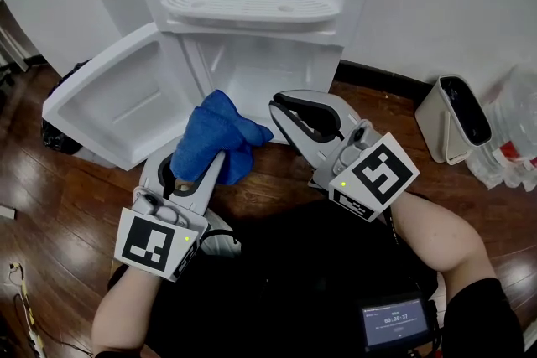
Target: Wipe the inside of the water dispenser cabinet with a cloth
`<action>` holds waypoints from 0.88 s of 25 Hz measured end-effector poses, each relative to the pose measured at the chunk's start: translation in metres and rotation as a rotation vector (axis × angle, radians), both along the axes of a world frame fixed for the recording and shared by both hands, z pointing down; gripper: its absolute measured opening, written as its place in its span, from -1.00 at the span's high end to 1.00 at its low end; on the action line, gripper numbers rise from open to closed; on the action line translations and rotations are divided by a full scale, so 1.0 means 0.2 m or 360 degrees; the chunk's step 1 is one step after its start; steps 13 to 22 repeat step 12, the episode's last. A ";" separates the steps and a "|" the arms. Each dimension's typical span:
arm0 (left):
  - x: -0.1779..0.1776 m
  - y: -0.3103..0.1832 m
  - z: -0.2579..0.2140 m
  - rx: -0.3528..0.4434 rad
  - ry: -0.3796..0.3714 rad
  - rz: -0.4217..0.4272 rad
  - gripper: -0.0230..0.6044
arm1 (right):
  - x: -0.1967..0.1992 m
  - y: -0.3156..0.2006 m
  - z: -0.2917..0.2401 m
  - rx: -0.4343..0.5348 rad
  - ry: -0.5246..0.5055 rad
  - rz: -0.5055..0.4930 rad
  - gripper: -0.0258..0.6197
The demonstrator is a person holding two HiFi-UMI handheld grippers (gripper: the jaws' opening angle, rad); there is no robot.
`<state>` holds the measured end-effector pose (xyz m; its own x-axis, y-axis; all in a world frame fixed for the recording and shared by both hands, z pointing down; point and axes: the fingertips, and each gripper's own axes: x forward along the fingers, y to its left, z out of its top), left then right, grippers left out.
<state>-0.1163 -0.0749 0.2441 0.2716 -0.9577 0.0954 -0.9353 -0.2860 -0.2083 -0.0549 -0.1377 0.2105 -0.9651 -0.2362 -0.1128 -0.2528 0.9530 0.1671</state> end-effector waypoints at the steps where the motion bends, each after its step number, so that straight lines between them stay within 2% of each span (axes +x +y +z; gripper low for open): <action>1: 0.01 0.00 0.00 -0.0004 -0.0006 0.0006 0.53 | 0.00 0.00 0.00 0.0004 0.0003 -0.0006 0.86; 22: 0.01 0.00 0.02 -0.0022 -0.0008 0.0012 0.53 | -0.02 0.01 0.01 0.0016 0.0021 -0.0024 0.86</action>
